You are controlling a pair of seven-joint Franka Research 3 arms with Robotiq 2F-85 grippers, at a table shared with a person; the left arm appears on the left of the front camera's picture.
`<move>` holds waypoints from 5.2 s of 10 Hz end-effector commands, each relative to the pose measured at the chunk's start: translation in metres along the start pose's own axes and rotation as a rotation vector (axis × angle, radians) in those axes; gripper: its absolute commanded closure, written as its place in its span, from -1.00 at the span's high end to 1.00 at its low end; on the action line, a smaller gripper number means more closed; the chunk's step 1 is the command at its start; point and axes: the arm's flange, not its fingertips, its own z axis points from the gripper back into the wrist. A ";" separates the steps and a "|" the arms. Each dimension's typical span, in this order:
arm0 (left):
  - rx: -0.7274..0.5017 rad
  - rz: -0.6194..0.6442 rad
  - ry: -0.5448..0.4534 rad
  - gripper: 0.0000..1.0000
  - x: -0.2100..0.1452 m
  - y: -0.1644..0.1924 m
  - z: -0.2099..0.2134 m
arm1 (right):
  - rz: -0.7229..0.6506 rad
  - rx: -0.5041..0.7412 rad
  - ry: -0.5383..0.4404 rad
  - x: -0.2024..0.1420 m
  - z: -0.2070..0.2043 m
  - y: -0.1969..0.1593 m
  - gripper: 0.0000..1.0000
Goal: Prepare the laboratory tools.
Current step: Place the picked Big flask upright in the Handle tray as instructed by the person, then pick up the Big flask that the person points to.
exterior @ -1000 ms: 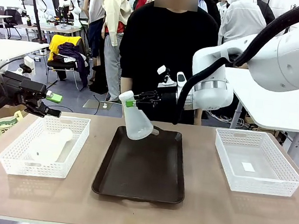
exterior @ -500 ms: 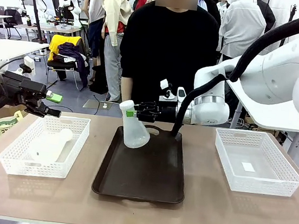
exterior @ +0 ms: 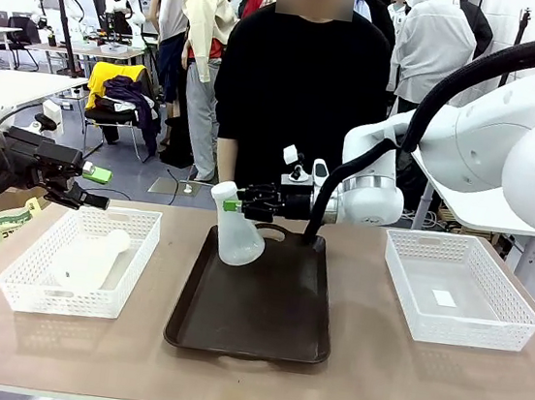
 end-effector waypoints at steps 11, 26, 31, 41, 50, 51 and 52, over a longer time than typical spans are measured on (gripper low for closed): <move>-0.012 -0.006 -0.007 1.00 0.001 -0.001 0.002 | -0.016 -0.079 0.164 0.002 0.041 0.017 1.00; -0.012 -0.006 -0.007 1.00 0.001 -0.001 0.002 | -0.046 -0.117 0.284 0.012 0.064 0.017 1.00; -0.012 -0.006 -0.007 1.00 0.001 -0.001 0.002 | -0.082 -0.379 0.340 0.051 0.189 0.072 1.00; -0.012 -0.006 -0.007 1.00 0.001 -0.001 0.002 | -0.061 -0.498 0.237 0.069 0.254 0.114 1.00; 0.216 -0.118 0.073 1.00 0.025 -0.020 -0.004 | -0.061 -0.498 0.237 0.069 0.254 0.114 1.00; 0.337 -0.178 0.109 1.00 0.041 -0.029 -0.008 | -0.061 -0.498 0.237 0.069 0.254 0.114 1.00; 0.506 -0.255 0.184 1.00 0.058 -0.036 -0.018 | -0.061 -0.498 0.237 0.069 0.254 0.114 1.00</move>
